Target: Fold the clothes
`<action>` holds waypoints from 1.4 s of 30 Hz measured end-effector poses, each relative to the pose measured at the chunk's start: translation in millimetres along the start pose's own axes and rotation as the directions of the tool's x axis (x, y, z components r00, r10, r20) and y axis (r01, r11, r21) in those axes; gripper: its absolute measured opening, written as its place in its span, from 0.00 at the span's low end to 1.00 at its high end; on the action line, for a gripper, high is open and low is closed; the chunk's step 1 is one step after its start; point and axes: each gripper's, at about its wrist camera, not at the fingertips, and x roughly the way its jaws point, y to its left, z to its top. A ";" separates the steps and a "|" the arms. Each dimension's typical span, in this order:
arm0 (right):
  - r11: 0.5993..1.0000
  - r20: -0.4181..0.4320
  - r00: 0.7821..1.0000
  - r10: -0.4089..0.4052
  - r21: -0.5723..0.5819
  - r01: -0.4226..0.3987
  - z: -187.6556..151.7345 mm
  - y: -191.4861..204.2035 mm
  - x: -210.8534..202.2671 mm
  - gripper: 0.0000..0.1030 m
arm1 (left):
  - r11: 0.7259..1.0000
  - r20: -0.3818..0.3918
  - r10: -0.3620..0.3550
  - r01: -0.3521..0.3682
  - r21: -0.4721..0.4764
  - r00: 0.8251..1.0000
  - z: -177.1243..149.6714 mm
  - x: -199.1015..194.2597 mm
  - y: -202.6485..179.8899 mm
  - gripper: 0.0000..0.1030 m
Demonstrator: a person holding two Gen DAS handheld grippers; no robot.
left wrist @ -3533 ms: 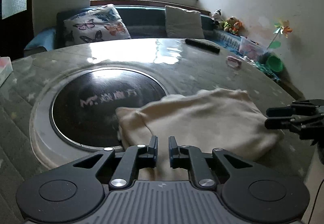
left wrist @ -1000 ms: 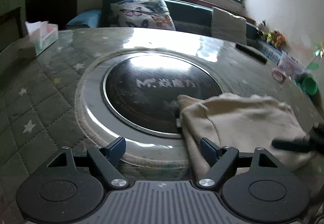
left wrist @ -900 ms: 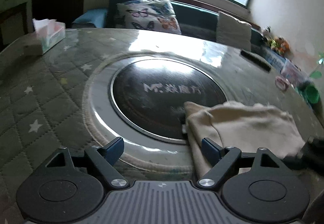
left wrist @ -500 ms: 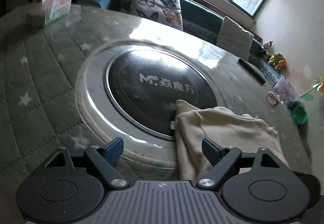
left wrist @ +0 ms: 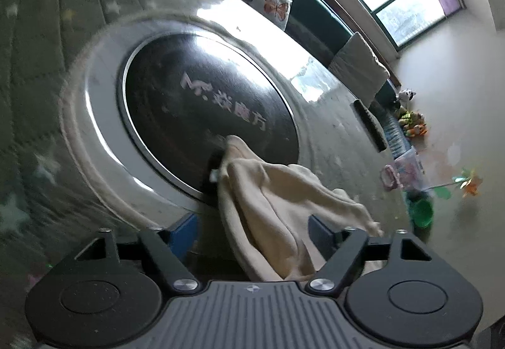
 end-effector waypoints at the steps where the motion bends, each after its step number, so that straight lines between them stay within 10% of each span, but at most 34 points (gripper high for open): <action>1: 1.000 0.007 1.000 0.006 0.016 -0.006 -0.5 -3.4 -4.6 0.12 | 1.000 -0.005 -0.008 0.008 -0.011 1.000 0.0 2.4 -0.4 0.61; 8: 0.999 0.008 0.999 0.036 0.028 -0.036 -8.5 -5.3 -16.2 0.12 | 0.996 -0.024 -0.043 0.041 -0.076 0.999 -2.1 14.5 7.2 0.17; 14: 0.990 0.019 0.999 0.040 0.133 -0.042 -15.1 -32.2 -29.7 0.16 | 0.998 -0.016 -0.036 0.035 -0.058 0.999 -3.1 14.3 4.9 0.16; 24: 0.903 -0.063 0.963 -0.262 0.335 0.268 -50.1 -127.7 -35.3 0.17 | 0.999 -0.012 -0.025 0.025 -0.039 1.000 -4.1 14.0 3.2 0.15; 34: 0.813 -0.081 0.924 -0.374 0.451 0.369 -65.9 -179.5 -45.0 0.17 | 1.000 -0.012 -0.012 0.012 -0.019 1.000 -4.6 14.0 1.4 0.16; 42: 0.767 -0.127 0.918 -0.376 0.512 0.386 -83.7 -199.2 -38.6 0.39 | 1.000 -0.009 -0.006 0.006 -0.003 1.000 -4.5 12.4 1.0 0.16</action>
